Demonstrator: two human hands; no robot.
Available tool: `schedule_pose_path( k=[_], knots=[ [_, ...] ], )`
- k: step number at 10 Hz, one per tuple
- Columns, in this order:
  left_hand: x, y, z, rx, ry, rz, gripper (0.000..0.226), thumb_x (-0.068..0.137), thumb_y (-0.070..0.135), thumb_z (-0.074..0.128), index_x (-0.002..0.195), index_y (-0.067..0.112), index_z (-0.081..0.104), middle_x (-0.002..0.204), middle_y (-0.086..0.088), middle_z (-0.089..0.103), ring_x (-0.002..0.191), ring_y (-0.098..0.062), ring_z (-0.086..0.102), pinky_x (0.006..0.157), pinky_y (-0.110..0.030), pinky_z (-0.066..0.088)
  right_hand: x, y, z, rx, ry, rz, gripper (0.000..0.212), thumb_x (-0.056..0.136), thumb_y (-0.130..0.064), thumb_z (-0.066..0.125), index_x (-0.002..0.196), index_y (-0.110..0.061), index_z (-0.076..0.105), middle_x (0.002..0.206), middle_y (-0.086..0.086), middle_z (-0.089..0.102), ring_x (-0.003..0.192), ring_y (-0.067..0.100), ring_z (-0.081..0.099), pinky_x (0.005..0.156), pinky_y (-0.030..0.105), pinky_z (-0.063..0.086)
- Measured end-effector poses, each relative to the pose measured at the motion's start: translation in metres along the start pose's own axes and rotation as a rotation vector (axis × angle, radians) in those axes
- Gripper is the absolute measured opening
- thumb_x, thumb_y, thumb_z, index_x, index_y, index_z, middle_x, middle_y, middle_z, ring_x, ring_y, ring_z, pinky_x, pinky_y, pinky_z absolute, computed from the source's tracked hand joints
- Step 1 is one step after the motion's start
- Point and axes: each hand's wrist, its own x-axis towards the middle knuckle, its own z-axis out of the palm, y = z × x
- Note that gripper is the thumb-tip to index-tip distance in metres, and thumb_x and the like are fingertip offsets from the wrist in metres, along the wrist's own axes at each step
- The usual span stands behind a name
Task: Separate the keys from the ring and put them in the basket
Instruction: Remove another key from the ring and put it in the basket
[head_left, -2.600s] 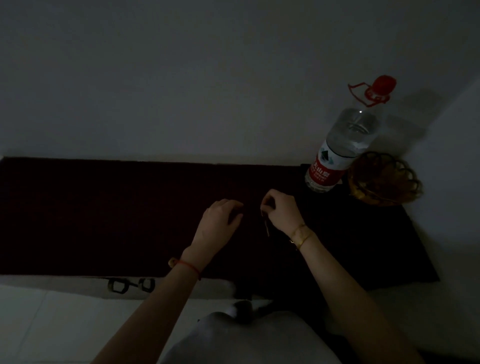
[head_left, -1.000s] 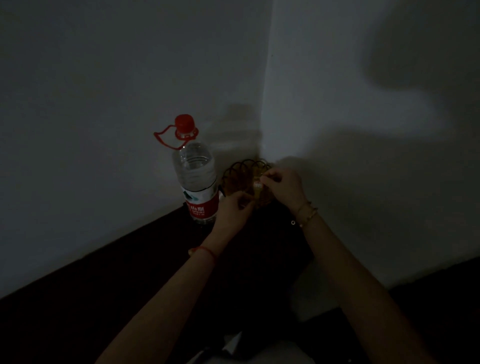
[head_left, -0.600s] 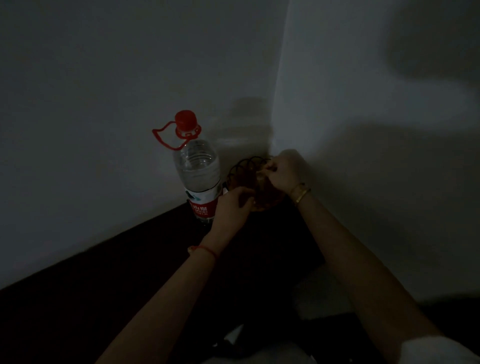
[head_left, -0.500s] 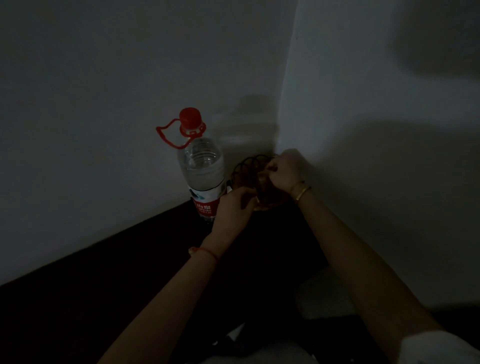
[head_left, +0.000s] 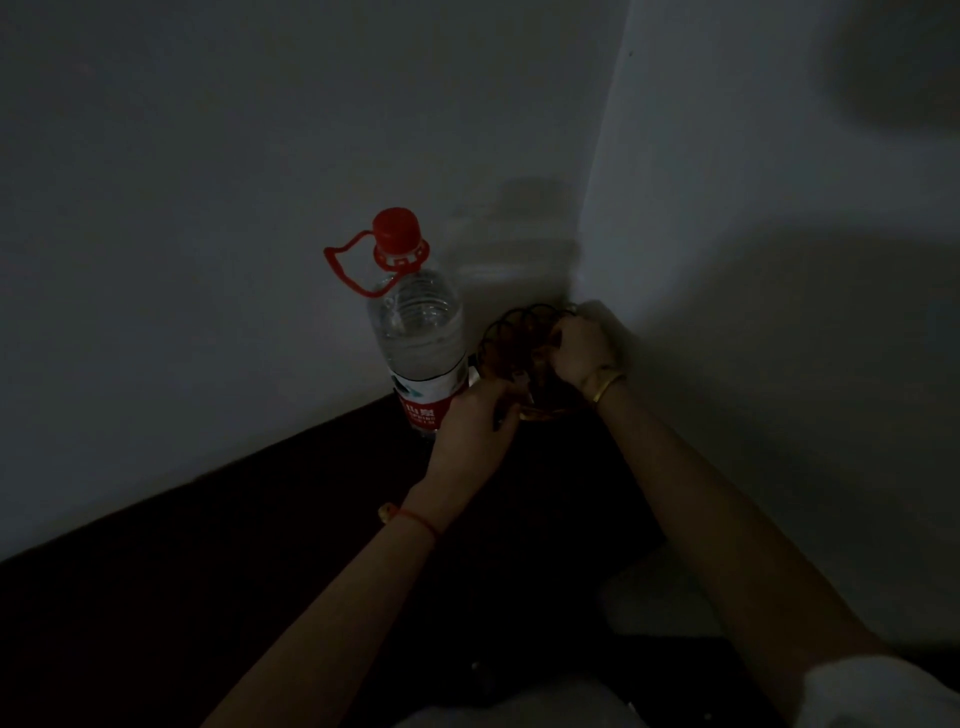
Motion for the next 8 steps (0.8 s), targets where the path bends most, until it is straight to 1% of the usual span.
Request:
schedule_pose_path(
  k=[1, 2, 3, 4, 5, 6, 7, 8],
  knots=[
    [-0.001, 0.001, -0.001, -0.003, 0.006, -0.006, 0.021, 0.088, 0.01, 0.057, 0.107, 0.011, 0.068, 0.106, -0.006, 0.071, 0.097, -0.016, 0.065, 0.083, -0.034, 0.053, -0.004, -0.003, -0.001, -0.083, 0.015, 0.002, 0.026, 0.088, -0.02, 0.057, 0.102, 0.0, 0.067, 0.108, 0.024, 0.069, 0.102, 0.04, 0.065, 0.084, 0.044, 0.055],
    [-0.002, 0.002, -0.002, 0.008, 0.005, -0.002, 0.021, 0.088, 0.01, 0.057, 0.106, 0.01, 0.068, 0.106, -0.007, 0.071, 0.096, -0.016, 0.065, 0.082, -0.037, 0.053, -0.011, -0.006, -0.003, -0.139, 0.03, 0.001, 0.027, 0.09, -0.024, 0.055, 0.101, -0.004, 0.069, 0.107, 0.022, 0.07, 0.1, 0.039, 0.065, 0.081, 0.044, 0.055],
    [-0.003, 0.002, -0.004, 0.018, -0.002, 0.009, 0.02, 0.088, 0.01, 0.057, 0.106, 0.01, 0.067, 0.105, -0.007, 0.071, 0.095, -0.017, 0.065, 0.081, -0.039, 0.053, -0.017, -0.004, -0.007, -0.127, 0.071, -0.038, 0.026, 0.089, -0.02, 0.054, 0.097, -0.001, 0.069, 0.103, 0.025, 0.071, 0.097, 0.041, 0.065, 0.079, 0.044, 0.054],
    [-0.006, 0.001, -0.008, 0.047, -0.009, 0.036, 0.02, 0.088, 0.011, 0.057, 0.106, 0.01, 0.067, 0.105, -0.007, 0.071, 0.096, -0.019, 0.064, 0.082, -0.038, 0.053, -0.026, -0.002, -0.012, -0.089, 0.113, -0.096, 0.022, 0.085, -0.01, 0.053, 0.096, 0.003, 0.067, 0.102, 0.027, 0.069, 0.097, 0.042, 0.064, 0.081, 0.044, 0.054],
    [-0.01, 0.0, -0.012, 0.081, 0.01, 0.084, 0.02, 0.089, 0.011, 0.057, 0.106, 0.012, 0.066, 0.105, -0.006, 0.071, 0.098, -0.019, 0.062, 0.079, -0.028, 0.048, -0.04, 0.0, -0.015, -0.033, 0.177, -0.134, 0.02, 0.081, 0.0, 0.053, 0.096, 0.005, 0.066, 0.102, 0.028, 0.068, 0.098, 0.04, 0.062, 0.084, 0.041, 0.052],
    [-0.016, 0.001, -0.019, 0.109, 0.015, 0.123, 0.021, 0.088, 0.009, 0.055, 0.106, 0.011, 0.066, 0.103, -0.007, 0.071, 0.097, -0.02, 0.061, 0.079, -0.029, 0.047, -0.06, 0.001, -0.018, -0.049, 0.233, -0.142, 0.018, 0.082, -0.007, 0.058, 0.098, -0.002, 0.065, 0.104, 0.024, 0.067, 0.097, 0.039, 0.061, 0.083, 0.04, 0.05],
    [-0.024, -0.001, -0.024, 0.132, 0.023, 0.136, 0.018, 0.089, 0.011, 0.055, 0.103, 0.01, 0.066, 0.1, -0.009, 0.069, 0.094, -0.021, 0.061, 0.077, -0.034, 0.049, -0.082, 0.003, -0.02, -0.065, 0.266, -0.155, 0.02, 0.082, -0.012, 0.061, 0.102, -0.006, 0.064, 0.106, 0.02, 0.066, 0.099, 0.036, 0.059, 0.084, 0.04, 0.049],
    [-0.035, 0.002, -0.029, 0.112, 0.013, 0.127, 0.018, 0.089, 0.013, 0.055, 0.103, 0.012, 0.067, 0.101, -0.008, 0.07, 0.094, -0.019, 0.062, 0.077, -0.032, 0.049, -0.105, 0.002, -0.019, -0.055, 0.265, -0.169, 0.024, 0.084, -0.014, 0.061, 0.106, -0.007, 0.062, 0.11, 0.019, 0.065, 0.102, 0.036, 0.058, 0.088, 0.044, 0.049]
  ],
)
